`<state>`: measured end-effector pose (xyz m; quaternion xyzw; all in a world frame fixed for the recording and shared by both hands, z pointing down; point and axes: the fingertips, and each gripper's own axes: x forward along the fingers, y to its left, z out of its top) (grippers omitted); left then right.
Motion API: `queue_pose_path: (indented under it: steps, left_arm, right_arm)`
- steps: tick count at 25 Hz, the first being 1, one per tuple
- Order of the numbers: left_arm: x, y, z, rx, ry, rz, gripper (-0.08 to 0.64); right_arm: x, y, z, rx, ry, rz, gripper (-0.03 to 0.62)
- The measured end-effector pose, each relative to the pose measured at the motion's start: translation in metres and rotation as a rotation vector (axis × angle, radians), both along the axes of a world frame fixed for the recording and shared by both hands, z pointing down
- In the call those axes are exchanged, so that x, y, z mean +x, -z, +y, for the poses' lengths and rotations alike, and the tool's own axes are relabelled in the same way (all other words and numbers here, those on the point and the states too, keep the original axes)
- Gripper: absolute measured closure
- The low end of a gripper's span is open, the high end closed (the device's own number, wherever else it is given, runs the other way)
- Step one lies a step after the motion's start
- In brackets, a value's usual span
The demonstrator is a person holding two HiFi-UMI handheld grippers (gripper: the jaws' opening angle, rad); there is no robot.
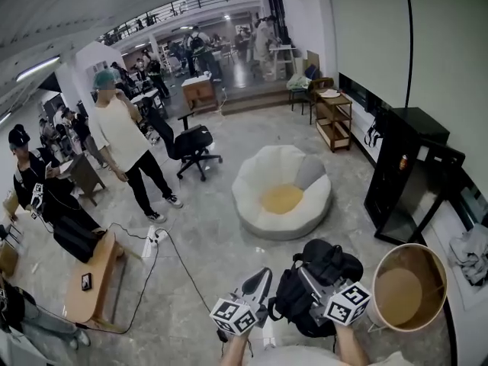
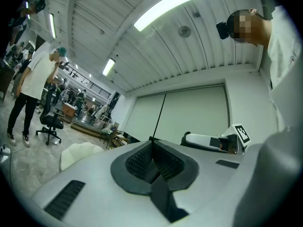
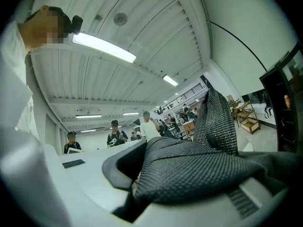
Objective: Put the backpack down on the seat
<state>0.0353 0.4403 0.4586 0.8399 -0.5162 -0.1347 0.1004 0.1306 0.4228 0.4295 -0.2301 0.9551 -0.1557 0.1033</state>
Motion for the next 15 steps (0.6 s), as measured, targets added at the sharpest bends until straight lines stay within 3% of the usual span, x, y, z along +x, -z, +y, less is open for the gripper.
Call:
queue_pose_path:
  steps: [9,15]
  left_arm:
    - [0.046,-0.009,-0.010,-0.008,0.002,0.000,0.522]
    - [0.055,-0.017,-0.023,-0.020,0.005,0.011,0.522]
  right_arm:
    - [0.026,-0.010,-0.006,0.004,0.051,0.016,0.534]
    - [0.035,-0.014,-0.022,-0.005,0.046,0.033,0.535]
